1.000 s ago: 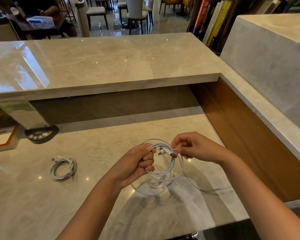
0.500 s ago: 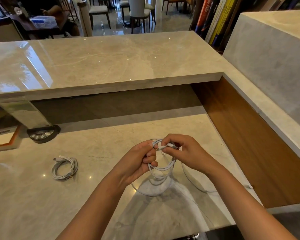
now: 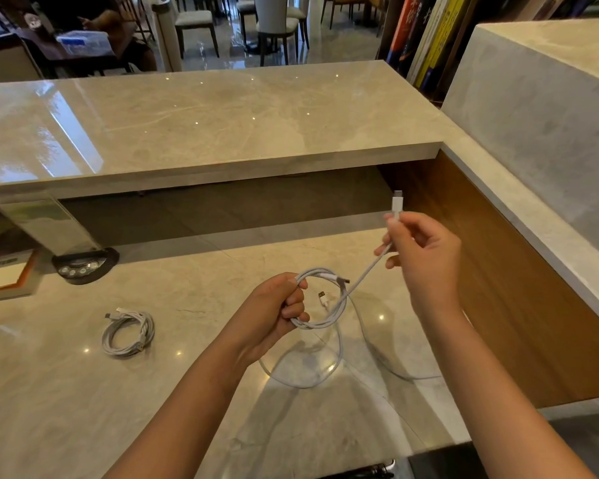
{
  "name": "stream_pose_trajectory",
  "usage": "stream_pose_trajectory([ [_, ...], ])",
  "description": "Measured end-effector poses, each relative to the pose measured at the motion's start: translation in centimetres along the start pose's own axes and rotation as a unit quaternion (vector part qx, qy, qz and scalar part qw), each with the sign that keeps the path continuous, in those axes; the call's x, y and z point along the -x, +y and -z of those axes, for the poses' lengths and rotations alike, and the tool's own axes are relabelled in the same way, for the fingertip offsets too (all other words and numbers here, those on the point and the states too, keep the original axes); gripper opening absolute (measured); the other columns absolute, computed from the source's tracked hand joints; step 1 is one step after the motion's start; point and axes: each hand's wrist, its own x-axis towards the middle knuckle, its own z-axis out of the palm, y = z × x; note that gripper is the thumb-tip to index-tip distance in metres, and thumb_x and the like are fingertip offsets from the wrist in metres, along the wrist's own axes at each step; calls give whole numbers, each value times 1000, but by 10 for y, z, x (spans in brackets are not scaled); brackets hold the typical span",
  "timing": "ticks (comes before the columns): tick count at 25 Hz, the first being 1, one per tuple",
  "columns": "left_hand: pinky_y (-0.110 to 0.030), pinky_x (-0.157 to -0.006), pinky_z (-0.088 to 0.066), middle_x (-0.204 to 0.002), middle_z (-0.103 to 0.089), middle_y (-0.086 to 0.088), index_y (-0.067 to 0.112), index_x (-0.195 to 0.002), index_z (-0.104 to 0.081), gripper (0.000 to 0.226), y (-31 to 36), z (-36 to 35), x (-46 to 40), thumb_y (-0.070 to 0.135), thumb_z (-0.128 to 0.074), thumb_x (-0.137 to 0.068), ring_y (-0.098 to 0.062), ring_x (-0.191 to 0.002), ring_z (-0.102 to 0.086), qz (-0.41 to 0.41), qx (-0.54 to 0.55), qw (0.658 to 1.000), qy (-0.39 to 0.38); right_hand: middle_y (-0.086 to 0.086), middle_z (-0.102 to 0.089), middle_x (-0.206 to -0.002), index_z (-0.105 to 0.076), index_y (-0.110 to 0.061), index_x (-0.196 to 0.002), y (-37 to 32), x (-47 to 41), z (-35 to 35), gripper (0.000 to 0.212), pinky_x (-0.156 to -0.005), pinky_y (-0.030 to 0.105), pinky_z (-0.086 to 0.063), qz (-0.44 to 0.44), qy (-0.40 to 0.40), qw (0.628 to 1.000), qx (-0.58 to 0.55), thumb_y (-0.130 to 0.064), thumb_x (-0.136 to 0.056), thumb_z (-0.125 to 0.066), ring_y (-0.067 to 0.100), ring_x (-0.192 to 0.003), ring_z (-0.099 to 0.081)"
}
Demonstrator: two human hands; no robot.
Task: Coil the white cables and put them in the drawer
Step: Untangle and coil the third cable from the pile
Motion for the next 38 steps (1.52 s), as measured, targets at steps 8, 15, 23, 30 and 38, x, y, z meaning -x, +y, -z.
stream_pose_trajectory([
  [8,-23,-58,-41,-56,-35,5,7,-87,-58,25,1,0,11,11,-36,-99,-6,-47,-30,21,-193,977,-85,-8,-67,-93,-71,-18,-93,-3,-23,4,20,-61,17,-40,-112,-342,894,265,-8,-89,-55,5,-73,-53],
  [15,-21,-57,-42,-60,-44,3,2,-96,-65,23,-5,0,12,9,-43,-96,-6,-48,-40,-55,-294,952,-57,-2,-69,-72,-71,-13,-100,1,-22,-17,23,-47,15,-43,-30,-506,742,438,-3,-87,-54,2,-44,-53],
  [23,-17,-46,-31,-59,-37,4,3,-102,-62,27,-10,5,11,8,-36,-99,-6,-47,-31,-56,-235,970,-14,4,-68,-71,-69,-9,-91,11,-8,-27,22,-59,26,-54,-33,-495,805,325,-5,-88,-48,15,-58,-64],
  [30,-17,-44,-30,-64,-31,-2,6,-107,-52,16,-1,8,9,11,-39,-98,-7,-46,-25,32,-116,992,-40,3,-59,-78,-37,-31,-108,10,11,-29,46,-54,22,-46,66,-514,816,255,-16,-78,-68,12,-59,-54],
  [38,-39,-86,-46,-82,-72,-13,3,-93,-71,42,7,20,13,34,-43,-86,-21,-73,-69,66,79,994,-35,7,-62,-65,-50,-23,-94,24,12,-36,13,-48,31,-53,49,-307,933,182,-19,-88,-61,13,-47,-56],
])
